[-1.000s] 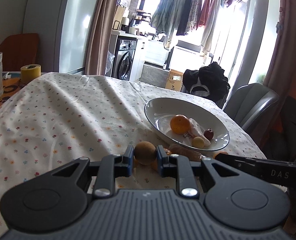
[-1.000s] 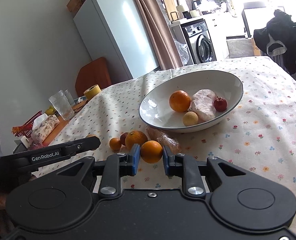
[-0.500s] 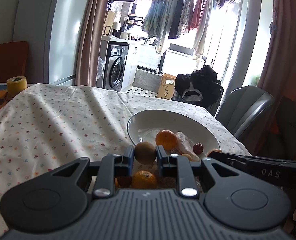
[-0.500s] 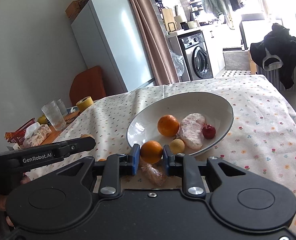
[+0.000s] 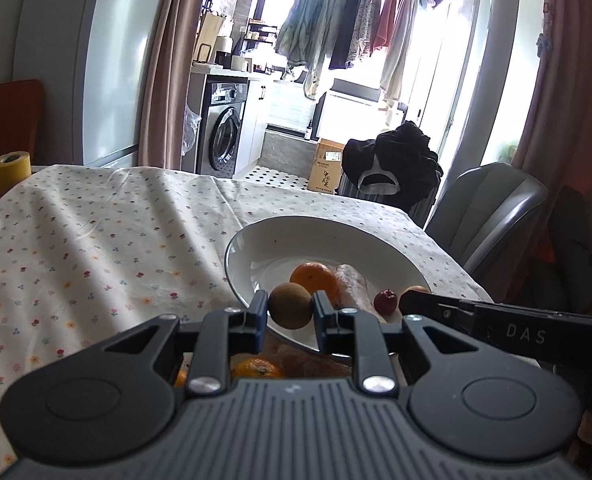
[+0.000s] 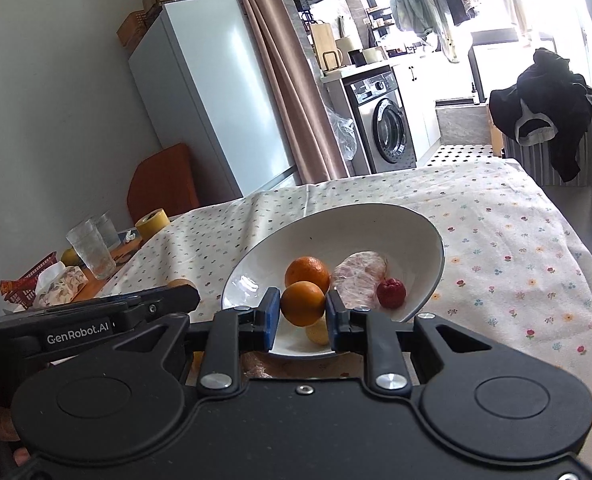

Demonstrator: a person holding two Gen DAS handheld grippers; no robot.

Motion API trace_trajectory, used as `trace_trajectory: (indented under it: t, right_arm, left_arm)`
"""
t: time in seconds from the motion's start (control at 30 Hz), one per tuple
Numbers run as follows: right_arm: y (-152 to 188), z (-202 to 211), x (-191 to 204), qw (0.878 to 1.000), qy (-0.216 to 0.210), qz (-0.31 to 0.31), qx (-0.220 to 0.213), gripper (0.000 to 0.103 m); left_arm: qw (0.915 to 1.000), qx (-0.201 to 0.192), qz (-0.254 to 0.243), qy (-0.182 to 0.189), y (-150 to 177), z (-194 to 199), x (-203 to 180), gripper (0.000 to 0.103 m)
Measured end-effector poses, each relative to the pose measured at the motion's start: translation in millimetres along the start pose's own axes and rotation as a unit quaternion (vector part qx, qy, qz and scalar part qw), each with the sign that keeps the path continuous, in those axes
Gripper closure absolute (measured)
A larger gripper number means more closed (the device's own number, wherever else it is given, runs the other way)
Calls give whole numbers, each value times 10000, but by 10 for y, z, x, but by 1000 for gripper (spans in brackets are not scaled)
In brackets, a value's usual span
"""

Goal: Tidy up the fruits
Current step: 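Lift and carry both held fruits over the white bowl with both grippers, then open both grippers to drop the fruits into the bowl, then withdraw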

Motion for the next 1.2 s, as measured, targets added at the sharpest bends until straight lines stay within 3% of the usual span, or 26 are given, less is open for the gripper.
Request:
trace_trajectory:
  t: [0.43,0.5,0.57,0.73,0.9,1.2]
  right_arm:
    - [30,-224,-181,9998,109,-123,94,79]
    - [33,-232,-214,9997,174,-123,86,74]
    - [24,-211,-239,9996,281,-81,25,50]
    - [21,-136,-269,9996,260,-143,-8,45]
    - [60,-73,-266,9996,240,-149,79,45]
    - [107,18,-135,9998,140,-21,151,42]
  left_arm:
    - [9998,210,70,-7,90,-260,-50,81]
    - [9997,220,74,6,99,-280,-70,81]
    - [9997,237,67,21,111,-298,-88,81]
    - [9995,293,91,26,122,-347,-118,81]
    - [9994,240,170,-175,107,-316,-86,66]
    - [9992,223,279,-178,103,-129,-13,53]
Point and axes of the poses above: each gripper's, at about its wrist camera, not at the fingertips, and z roughly against the way its jaws point, x to its left, y to its underside, the point moved 8 cm from there along -z, roughly the way its jaws point, and after that the axes turned 12 degrees about -x, right-handed, at the moved point
